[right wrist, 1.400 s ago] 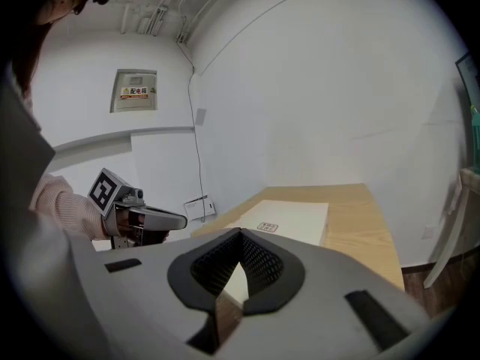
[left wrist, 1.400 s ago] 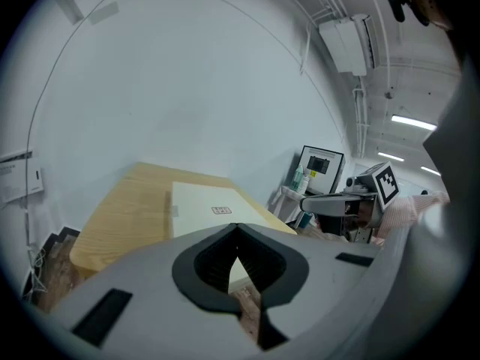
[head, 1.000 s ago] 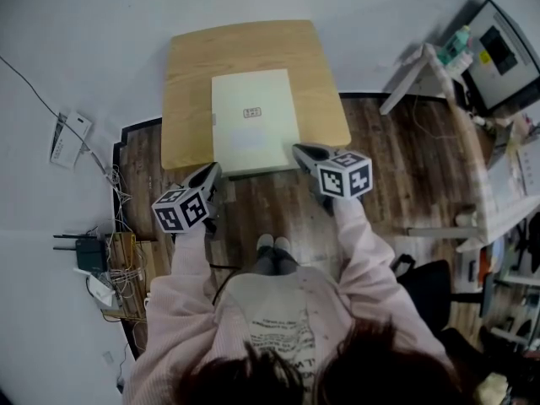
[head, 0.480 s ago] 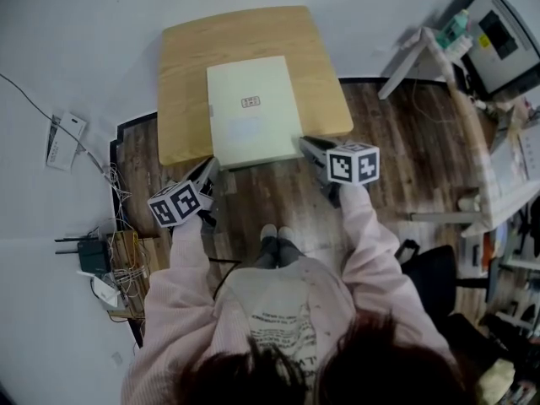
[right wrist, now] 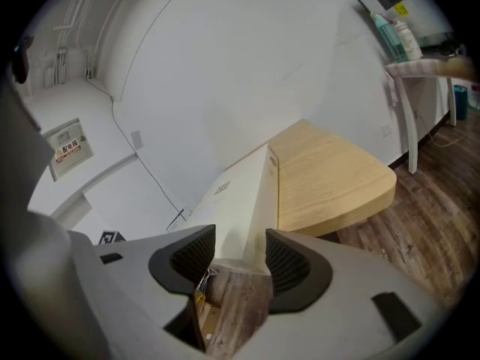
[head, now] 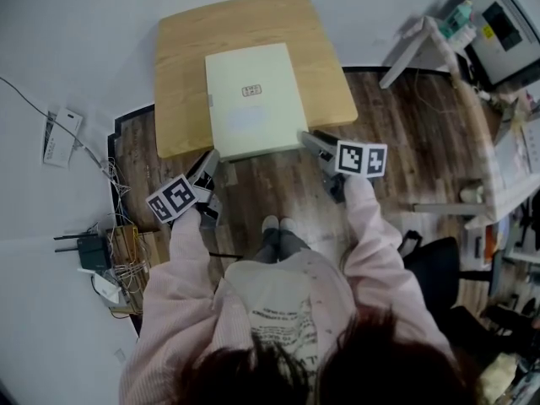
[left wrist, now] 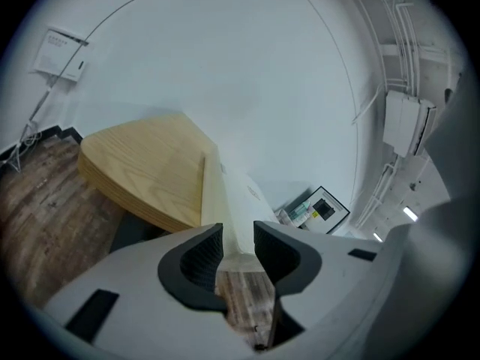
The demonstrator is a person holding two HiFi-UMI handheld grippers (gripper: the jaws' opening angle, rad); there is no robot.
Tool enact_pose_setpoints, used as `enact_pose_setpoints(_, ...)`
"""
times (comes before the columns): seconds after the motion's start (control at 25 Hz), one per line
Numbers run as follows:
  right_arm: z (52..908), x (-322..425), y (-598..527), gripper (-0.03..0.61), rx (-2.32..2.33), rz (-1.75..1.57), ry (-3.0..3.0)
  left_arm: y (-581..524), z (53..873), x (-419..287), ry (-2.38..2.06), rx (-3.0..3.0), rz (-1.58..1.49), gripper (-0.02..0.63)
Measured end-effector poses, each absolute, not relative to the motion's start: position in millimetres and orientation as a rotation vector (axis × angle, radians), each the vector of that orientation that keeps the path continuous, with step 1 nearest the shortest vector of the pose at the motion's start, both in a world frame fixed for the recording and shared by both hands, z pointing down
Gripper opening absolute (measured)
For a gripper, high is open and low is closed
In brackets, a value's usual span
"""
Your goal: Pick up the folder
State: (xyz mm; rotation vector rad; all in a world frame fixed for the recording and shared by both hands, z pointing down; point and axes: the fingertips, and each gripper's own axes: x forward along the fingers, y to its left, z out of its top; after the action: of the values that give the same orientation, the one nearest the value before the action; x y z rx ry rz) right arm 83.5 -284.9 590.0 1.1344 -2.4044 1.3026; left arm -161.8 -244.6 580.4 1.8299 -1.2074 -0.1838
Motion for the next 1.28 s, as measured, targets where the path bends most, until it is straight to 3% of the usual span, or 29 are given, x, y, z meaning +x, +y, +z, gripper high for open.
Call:
enact_pose_setpoints(0.2, 600, 83, -286, 0.227, 1.152, 1.421, -2.415, -246, 585, -165, -1.176, 1.781, -0.303, 0.193)
enact_pose_setpoints(0.36, 609, 87, -290, 0.288, 1.176, 1.46, -2.408, -248, 590, -163, -1.134, 1.756, -0.38, 0.237)
enact_pose_setpoints(0.68, 621, 84, -295, 0.313, 1.133, 1.643, -2.46, -252, 593, -154, -1.049, 1.749, -0.46, 0.314)
enact_pose_setpoints(1.28, 613, 53, -297, 0.334, 0.823, 1.965, -2.647, -266, 603, -141, -0.926, 1.677, -0.587, 0.326)
